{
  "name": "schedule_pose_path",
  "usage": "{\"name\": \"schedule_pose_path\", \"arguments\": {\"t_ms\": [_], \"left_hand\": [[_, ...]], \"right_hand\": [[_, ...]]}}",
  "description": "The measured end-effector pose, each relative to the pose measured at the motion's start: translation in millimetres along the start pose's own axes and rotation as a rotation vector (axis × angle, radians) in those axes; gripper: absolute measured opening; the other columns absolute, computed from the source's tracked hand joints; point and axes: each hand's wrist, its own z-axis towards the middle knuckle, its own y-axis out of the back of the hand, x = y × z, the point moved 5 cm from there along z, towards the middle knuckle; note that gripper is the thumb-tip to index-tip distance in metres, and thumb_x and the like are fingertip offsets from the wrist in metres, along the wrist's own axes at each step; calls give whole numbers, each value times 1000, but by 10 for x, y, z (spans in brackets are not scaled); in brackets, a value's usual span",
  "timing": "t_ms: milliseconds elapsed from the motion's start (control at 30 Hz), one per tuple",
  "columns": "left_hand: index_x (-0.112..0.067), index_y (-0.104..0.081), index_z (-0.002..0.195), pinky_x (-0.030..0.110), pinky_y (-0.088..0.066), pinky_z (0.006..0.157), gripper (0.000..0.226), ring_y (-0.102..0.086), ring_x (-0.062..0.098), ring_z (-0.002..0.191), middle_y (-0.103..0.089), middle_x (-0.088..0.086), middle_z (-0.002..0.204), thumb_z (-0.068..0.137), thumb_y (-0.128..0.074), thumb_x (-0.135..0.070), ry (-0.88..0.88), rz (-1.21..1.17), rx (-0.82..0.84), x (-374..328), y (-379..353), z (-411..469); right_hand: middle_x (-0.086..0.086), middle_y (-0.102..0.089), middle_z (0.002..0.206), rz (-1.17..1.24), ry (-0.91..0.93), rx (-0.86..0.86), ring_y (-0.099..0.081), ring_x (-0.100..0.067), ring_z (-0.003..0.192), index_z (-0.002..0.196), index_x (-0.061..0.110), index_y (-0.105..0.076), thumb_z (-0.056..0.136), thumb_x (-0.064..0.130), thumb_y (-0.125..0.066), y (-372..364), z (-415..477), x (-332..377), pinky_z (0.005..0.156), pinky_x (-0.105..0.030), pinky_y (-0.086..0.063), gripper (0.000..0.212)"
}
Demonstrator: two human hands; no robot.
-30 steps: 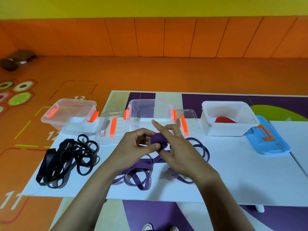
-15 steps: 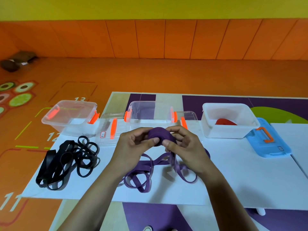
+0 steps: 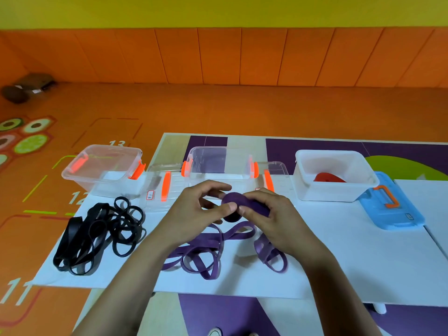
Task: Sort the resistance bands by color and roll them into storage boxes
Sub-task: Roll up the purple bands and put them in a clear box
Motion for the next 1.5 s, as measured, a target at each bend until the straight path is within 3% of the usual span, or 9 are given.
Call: {"name": "schedule_pose_path", "arguments": {"t_ms": [167,333,600,767,933,1000,1200,1333,1500], "left_hand": [[-19,-75,107,48,-60,91,17,-76,29,92,-75,6,102,90,-77,-19,-52,-47,122,-30,59,3],[-11,-75,108,35,-60,86,20,-76,29,91,-75,9,99,88,-75,-12,-78,-280,-36,3,-4,4],[-6,-70,114,42,-58,94,22,-72,32,107,-74,14,113,93,-70,-11,-67,-507,-96,14,-114,8],[-13,-72,108,38,-62,84,15,-74,30,98,-75,4,107,93,-72,-13,-7,-233,16,12,5,1],[-30,-74,109,36,-60,78,24,-74,27,83,-74,-1,103,86,-80,-25,-61,55,140,-104,115,-10],[-25,-76,106,37,-61,80,20,-74,25,82,-77,1,98,86,-80,-24,-102,65,137,-149,112,-22],[-16,-72,110,43,-61,89,29,-77,28,90,-77,4,103,83,-75,-23,-175,-197,-28,-171,37,-38],[-10,-69,115,45,-59,93,22,-74,29,104,-75,9,112,94,-67,-10,-164,-400,-131,-105,-39,-27],[-6,-65,118,45,-56,99,28,-71,33,111,-72,17,116,92,-65,-15,-104,-606,-94,-66,-164,-47]], "right_hand": [[8,-69,95,79,2,5,-65,-12,89,108,30,-76,90,33,-77,19,-11,86,79,-29,-54,19],[8,-68,100,297,-15,-111,-68,-14,93,109,25,-78,88,24,-79,13,-22,57,85,-22,-54,21],[6,-76,96,457,-65,-168,-71,-9,86,109,20,-75,95,19,-70,-40,-28,61,82,-18,-53,15],[6,-69,92,218,-34,-96,-62,-3,79,102,28,-76,93,22,-73,66,-48,70,70,-9,-47,11],[7,-68,94,52,-30,31,-65,-13,86,106,29,-78,84,37,-81,46,-44,94,71,-23,-53,23],[8,-69,92,60,-27,-1,-66,-12,85,102,30,-78,83,36,-82,50,-44,123,71,-21,-53,20],[5,-75,101,352,-12,-146,-71,-15,98,107,28,-77,86,23,-80,67,-53,105,90,-24,-55,21],[7,-78,103,500,-43,-190,-73,-10,99,112,19,-75,90,12,-75,2,-79,102,89,-19,-53,22],[6,-78,92,538,-45,-242,-72,-9,89,109,16,-77,93,9,-71,9,-126,89,83,-17,-54,18]]}}
